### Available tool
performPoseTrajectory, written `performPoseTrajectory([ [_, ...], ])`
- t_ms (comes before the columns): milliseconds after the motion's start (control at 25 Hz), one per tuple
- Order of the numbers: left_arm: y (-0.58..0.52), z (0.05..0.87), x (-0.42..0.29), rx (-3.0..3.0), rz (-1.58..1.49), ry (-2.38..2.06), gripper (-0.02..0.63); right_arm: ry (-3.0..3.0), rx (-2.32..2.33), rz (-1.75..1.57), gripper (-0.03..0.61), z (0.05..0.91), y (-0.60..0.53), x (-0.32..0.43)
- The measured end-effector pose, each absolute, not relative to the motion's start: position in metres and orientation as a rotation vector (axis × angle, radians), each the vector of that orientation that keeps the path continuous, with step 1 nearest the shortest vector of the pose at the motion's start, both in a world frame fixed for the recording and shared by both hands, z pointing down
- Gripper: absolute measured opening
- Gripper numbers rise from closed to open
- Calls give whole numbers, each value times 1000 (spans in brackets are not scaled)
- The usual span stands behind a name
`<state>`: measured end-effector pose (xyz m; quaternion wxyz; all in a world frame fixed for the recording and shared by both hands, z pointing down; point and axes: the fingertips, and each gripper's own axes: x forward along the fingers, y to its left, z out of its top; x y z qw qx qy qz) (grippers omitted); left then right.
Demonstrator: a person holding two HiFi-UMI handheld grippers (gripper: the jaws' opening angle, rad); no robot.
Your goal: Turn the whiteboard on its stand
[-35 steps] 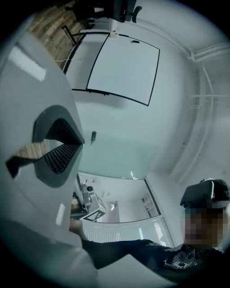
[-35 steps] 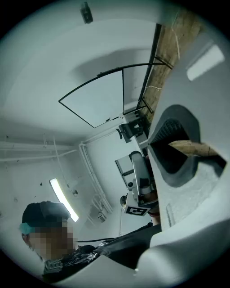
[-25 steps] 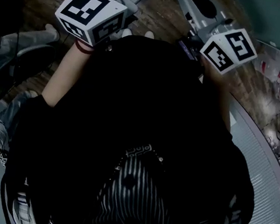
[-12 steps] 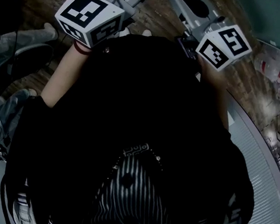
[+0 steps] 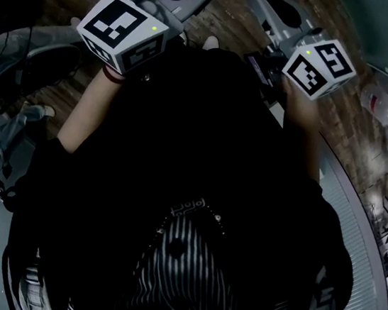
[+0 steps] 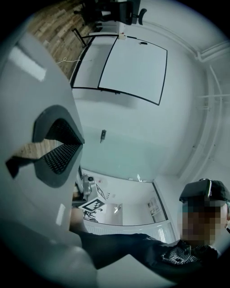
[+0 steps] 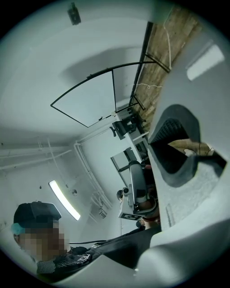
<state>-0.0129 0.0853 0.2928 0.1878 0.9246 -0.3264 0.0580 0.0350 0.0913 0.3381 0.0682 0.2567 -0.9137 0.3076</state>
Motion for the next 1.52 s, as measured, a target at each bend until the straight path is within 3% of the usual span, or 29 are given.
performPoseTrajectory([
  [880,67,286,13,2670,23,-738,-2,-2696,1011,911,2,341,82,70],
  [1320,-42,261,-52,2644,-46,-665,-2,-2634,1039,900,2,313,-27,-5],
  [1520,11,237,-31,2667,-26,-683,-2,-2662,1019,898,2,292,22,15],
])
